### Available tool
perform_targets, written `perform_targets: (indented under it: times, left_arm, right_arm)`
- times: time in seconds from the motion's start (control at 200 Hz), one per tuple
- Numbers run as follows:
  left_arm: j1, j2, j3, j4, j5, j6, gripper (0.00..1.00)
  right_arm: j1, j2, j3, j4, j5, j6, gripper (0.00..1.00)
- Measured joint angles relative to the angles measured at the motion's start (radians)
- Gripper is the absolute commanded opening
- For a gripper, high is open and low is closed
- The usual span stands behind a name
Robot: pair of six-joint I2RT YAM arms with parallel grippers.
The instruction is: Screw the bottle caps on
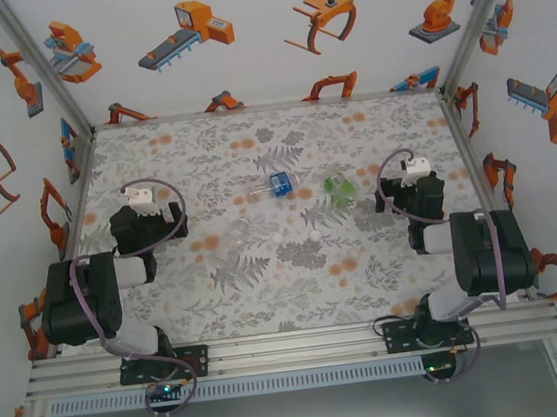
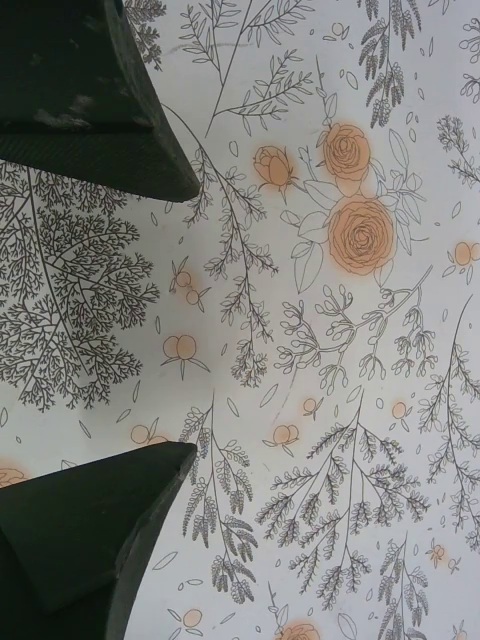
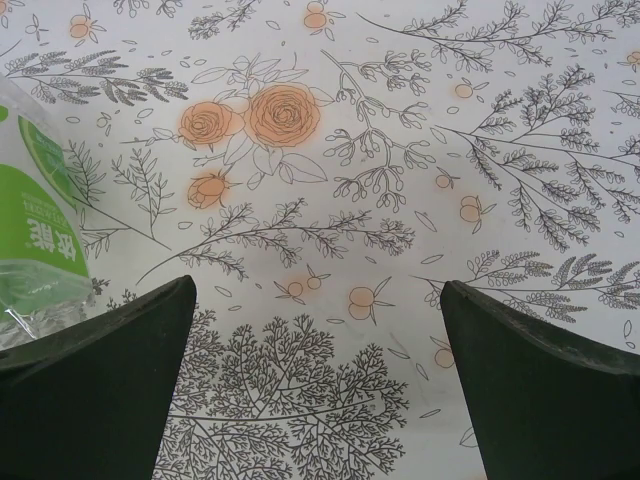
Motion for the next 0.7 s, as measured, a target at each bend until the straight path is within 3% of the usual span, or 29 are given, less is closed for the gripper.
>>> perform_targets:
  times: [0.696]
  left_arm:
    - [0.000, 0.000, 0.000, 0.000, 0.000, 0.000, 0.97]
  right_arm:
    - [0.000, 0.000, 0.000, 0.000, 0.007, 0.003, 0.99]
